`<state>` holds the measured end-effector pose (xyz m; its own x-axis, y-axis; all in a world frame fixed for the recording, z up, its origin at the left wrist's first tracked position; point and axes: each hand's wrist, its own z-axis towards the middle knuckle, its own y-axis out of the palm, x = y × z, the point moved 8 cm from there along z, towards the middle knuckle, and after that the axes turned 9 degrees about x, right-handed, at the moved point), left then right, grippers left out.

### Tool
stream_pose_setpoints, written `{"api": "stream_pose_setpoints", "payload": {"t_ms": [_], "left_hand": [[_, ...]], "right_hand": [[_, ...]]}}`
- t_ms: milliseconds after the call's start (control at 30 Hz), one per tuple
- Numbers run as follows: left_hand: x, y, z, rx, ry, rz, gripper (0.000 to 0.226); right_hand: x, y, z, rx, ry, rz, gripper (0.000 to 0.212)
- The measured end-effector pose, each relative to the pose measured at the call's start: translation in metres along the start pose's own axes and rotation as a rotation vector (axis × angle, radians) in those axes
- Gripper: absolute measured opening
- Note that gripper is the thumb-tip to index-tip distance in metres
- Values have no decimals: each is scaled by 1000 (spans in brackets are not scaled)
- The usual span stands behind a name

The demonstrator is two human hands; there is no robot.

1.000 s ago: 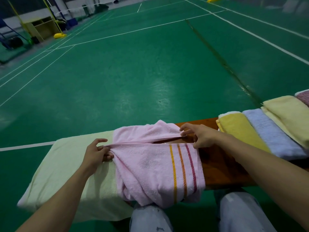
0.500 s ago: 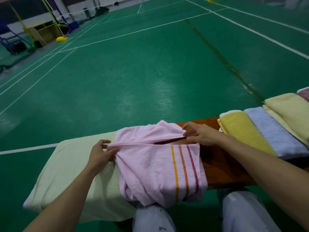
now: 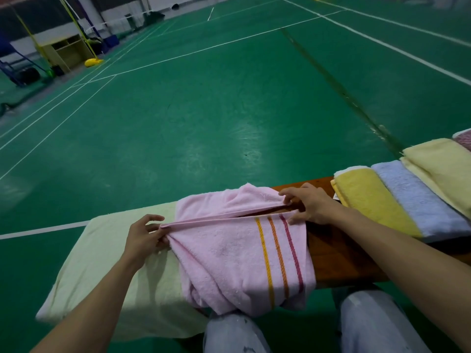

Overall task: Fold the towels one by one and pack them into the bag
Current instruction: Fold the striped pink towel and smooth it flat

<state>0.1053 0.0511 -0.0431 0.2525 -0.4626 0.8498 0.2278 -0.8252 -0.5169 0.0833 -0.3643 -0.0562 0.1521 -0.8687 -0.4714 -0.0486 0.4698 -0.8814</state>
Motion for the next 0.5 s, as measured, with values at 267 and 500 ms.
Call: {"api": "stream_pose_setpoints", "payload": {"t_ms": [267, 500], "left_hand": [[5, 9, -6, -70, 34, 10, 26], [11, 6, -5, 2, 66, 74, 34]], "right_hand": [[7, -2, 8, 108, 15, 143, 54], [17, -1, 9, 57, 59, 217, 45]]}}
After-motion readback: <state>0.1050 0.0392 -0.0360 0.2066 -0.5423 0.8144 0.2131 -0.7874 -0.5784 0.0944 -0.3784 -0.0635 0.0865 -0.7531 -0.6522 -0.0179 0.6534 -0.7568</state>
